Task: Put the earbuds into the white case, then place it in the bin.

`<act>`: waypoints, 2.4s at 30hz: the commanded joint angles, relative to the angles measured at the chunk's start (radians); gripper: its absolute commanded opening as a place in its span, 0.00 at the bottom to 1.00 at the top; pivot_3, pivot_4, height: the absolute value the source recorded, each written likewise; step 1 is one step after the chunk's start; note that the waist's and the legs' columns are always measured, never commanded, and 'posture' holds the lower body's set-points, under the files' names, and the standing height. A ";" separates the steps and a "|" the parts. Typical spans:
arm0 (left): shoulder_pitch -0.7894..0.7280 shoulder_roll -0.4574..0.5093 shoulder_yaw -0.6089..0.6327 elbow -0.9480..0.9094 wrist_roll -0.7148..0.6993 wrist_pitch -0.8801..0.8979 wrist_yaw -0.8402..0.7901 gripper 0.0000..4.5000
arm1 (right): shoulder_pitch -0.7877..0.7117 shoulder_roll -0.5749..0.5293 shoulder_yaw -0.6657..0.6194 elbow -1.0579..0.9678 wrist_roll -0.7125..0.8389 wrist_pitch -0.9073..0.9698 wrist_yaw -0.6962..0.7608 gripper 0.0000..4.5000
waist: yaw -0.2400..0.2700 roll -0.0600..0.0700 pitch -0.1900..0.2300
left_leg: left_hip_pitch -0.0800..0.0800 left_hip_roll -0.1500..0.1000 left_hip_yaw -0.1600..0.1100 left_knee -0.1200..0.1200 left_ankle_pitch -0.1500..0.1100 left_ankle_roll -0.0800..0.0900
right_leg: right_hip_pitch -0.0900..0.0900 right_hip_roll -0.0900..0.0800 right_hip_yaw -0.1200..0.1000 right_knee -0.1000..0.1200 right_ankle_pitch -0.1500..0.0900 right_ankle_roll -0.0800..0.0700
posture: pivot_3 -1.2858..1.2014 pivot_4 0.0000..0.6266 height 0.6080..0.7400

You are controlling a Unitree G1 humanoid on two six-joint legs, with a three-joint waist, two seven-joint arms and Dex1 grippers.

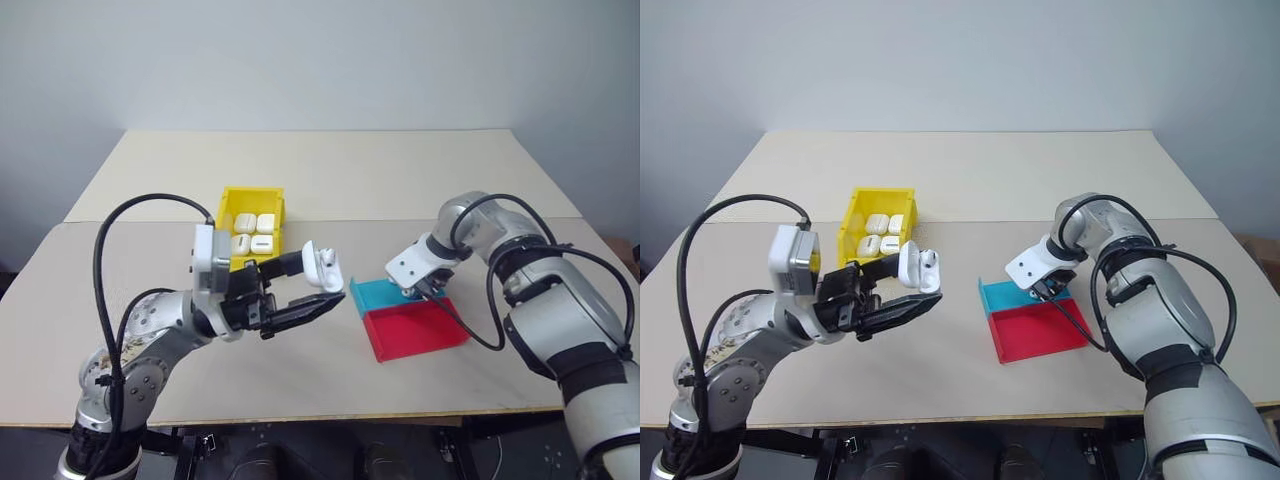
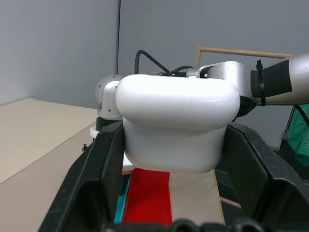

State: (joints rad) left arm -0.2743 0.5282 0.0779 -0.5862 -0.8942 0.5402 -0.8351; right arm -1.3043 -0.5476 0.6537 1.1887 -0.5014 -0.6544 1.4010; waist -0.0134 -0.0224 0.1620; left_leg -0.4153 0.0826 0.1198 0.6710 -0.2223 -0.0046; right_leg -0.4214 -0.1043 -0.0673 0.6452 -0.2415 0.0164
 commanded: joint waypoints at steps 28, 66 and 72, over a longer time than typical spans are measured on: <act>0.009 0.029 0.023 -0.052 -0.038 -0.015 0.008 0.62 | 0.031 0.016 -0.058 -0.006 -0.016 -0.004 0.031 0.13 | -0.002 0.000 0.000 | 0.003 0.000 0.000 -0.001 0.000 0.000 | 0.002 0.000 0.000 0.000 0.000 0.000 | 0.52 0.24 1.00; -0.281 0.002 -0.068 0.227 -0.011 0.040 -0.107 0.62 | 0.614 0.015 -0.939 -1.618 1.683 1.659 -0.658 0.13 | 0.026 0.000 0.000 | 0.000 -0.001 -0.001 -0.002 -0.004 0.008 | 0.001 0.000 -0.001 0.000 0.000 -0.001 | 0.52 0.24 1.00; -0.339 -0.034 -0.079 0.282 0.009 0.035 -0.126 0.62 | 0.654 0.051 -0.884 -1.700 1.744 1.650 -0.809 0.13 | 0.024 0.000 0.000 | 0.000 -0.001 -0.001 -0.002 -0.004 0.008 | 0.000 0.000 0.000 0.000 0.000 0.000 | 0.52 0.24 1.00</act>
State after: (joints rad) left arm -0.5937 0.4987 -0.0046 -0.2955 -0.8866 0.5836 -0.9510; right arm -0.6507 -0.4913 -0.2205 -0.4750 1.2087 1.0063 0.6183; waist 0.0110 -0.0219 0.1621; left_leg -0.4154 0.0817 0.1184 0.6691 -0.2267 0.0030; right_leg -0.4210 -0.1043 -0.0678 0.6446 -0.2413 0.0159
